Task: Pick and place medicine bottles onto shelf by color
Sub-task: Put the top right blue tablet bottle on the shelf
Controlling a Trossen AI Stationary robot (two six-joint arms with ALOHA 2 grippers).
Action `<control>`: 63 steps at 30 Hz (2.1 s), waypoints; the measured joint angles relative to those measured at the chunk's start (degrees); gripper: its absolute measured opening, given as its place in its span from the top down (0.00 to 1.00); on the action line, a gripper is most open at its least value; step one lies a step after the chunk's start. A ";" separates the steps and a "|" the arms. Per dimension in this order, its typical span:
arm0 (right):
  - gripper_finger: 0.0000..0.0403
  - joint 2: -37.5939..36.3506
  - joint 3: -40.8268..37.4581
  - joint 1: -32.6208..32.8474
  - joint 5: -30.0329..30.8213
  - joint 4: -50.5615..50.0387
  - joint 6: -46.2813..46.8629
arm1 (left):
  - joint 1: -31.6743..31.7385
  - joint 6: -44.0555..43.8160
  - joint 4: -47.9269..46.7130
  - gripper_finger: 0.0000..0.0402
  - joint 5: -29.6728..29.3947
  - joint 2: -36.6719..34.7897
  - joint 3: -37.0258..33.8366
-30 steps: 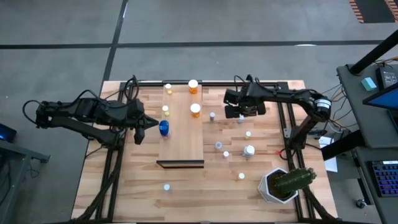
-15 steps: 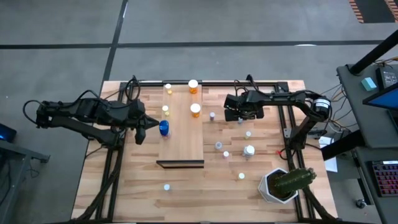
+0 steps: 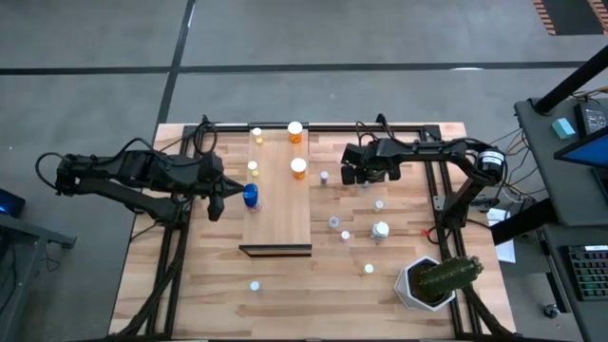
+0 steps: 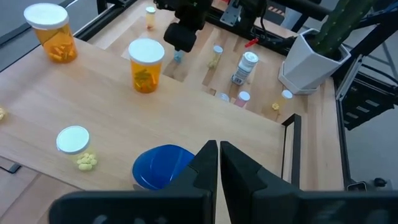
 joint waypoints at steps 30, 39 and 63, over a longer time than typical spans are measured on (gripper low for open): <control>0.73 5.74 54.50 15.84 -12.51 -14.92 -28.80 | 0.02 1.69 0.62 1.00 -2.77 0.24 -0.02; 0.73 21.37 70.14 19.35 -12.34 -22.72 -37.21 | 0.00 3.72 1.85 1.00 -3.07 0.24 -0.02; 0.73 29.51 70.58 20.26 -2.07 -14.37 -38.48 | 0.00 4.24 3.15 1.00 -4.28 0.00 -0.02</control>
